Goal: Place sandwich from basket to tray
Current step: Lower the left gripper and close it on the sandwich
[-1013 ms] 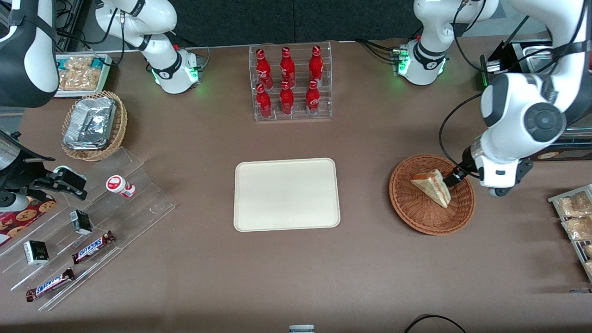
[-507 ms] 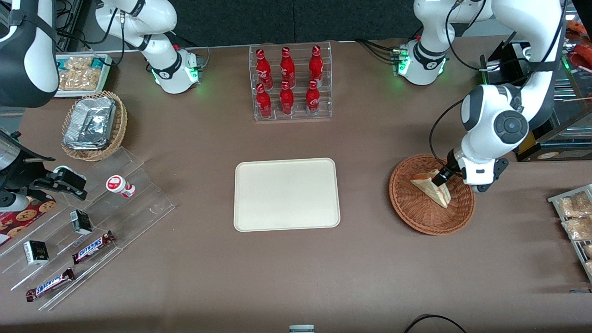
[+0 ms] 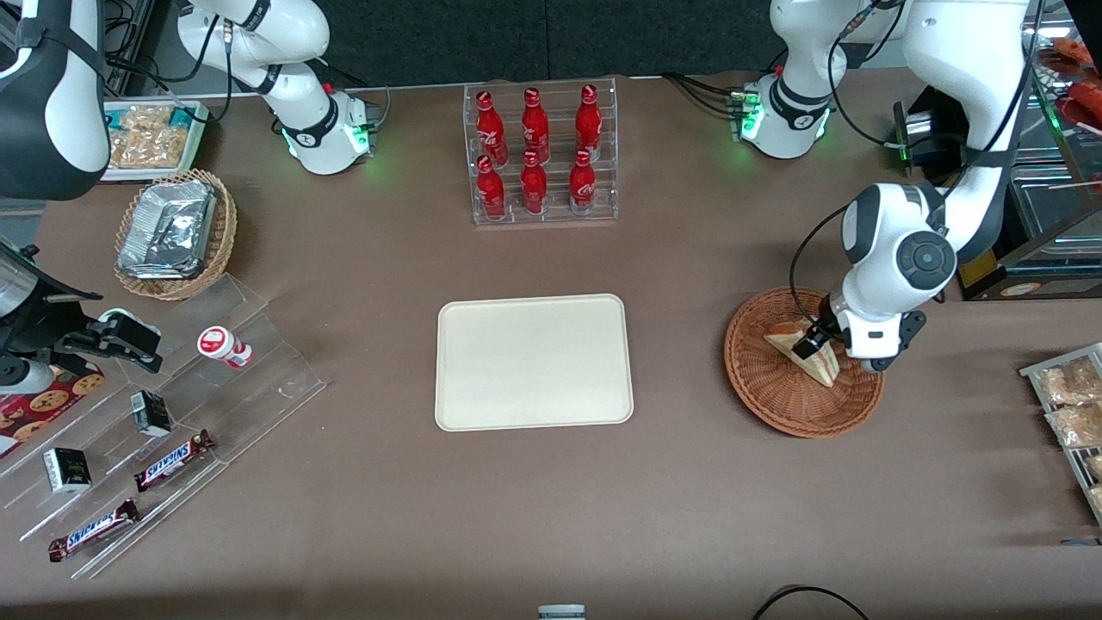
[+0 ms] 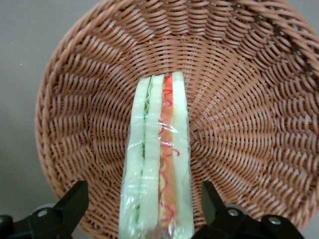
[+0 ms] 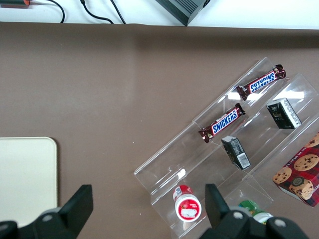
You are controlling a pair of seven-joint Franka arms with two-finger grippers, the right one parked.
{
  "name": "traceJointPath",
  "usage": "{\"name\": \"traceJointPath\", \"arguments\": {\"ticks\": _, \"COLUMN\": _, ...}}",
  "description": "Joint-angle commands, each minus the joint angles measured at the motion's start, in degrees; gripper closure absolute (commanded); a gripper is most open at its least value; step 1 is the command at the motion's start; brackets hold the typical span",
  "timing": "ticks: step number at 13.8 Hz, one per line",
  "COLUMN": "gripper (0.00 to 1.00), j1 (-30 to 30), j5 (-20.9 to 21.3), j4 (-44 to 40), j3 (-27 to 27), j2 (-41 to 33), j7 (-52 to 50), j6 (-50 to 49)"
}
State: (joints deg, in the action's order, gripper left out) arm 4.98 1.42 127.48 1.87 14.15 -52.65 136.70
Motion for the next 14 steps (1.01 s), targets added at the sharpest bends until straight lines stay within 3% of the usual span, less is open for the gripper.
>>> {"name": "traceJointPath", "arguments": {"ticks": 1, "gripper": 0.00, "j1": 0.73, "j5": 1.22, "j4": -0.13, "j3": -0.20, "j2": 2.19, "j7": -2.45, "j6": 2.51}}
{"name": "traceJointPath", "arguments": {"ticks": 3, "gripper": 0.01, "j1": 0.82, "j5": 1.22, "j4": -0.13, "j3": -0.20, "j2": 3.51, "j7": -2.45, "j6": 3.04}}
{"name": "traceJointPath", "arguments": {"ticks": 4, "gripper": 0.14, "j1": 0.82, "j5": 1.22, "j4": -0.13, "j3": -0.20, "j2": 3.69, "j7": -2.45, "j6": 3.66}}
{"name": "traceJointPath", "arguments": {"ticks": 5, "gripper": 0.43, "j1": 0.82, "j5": 1.22, "j4": -0.21, "j3": -0.11, "j2": 3.95, "j7": -2.45, "j6": 3.66}}
{"name": "traceJointPath", "arguments": {"ticks": 6, "gripper": 0.65, "j1": 0.82, "j5": 1.22, "j4": -0.21, "j3": -0.11, "j2": 4.21, "j7": -2.45, "j6": 3.66}}
{"name": "traceJointPath", "arguments": {"ticks": 8, "gripper": 0.86, "j1": 0.82, "j5": 1.22, "j4": -0.48, "j3": -0.11, "j2": 3.96, "j7": -2.45, "j6": 3.49}}
{"name": "traceJointPath", "arguments": {"ticks": 11, "gripper": 0.89, "j1": 0.82, "j5": 1.13, "j4": -3.97, "j3": 0.50, "j2": 1.59, "j7": -2.28, "j6": -1.75}}
{"name": "traceJointPath", "arguments": {"ticks": 14, "gripper": 0.87, "j1": 0.82, "j5": 0.78, "j4": -15.64, "j3": 5.41, "j2": 1.49, "j7": -5.07, "j6": -15.54}}
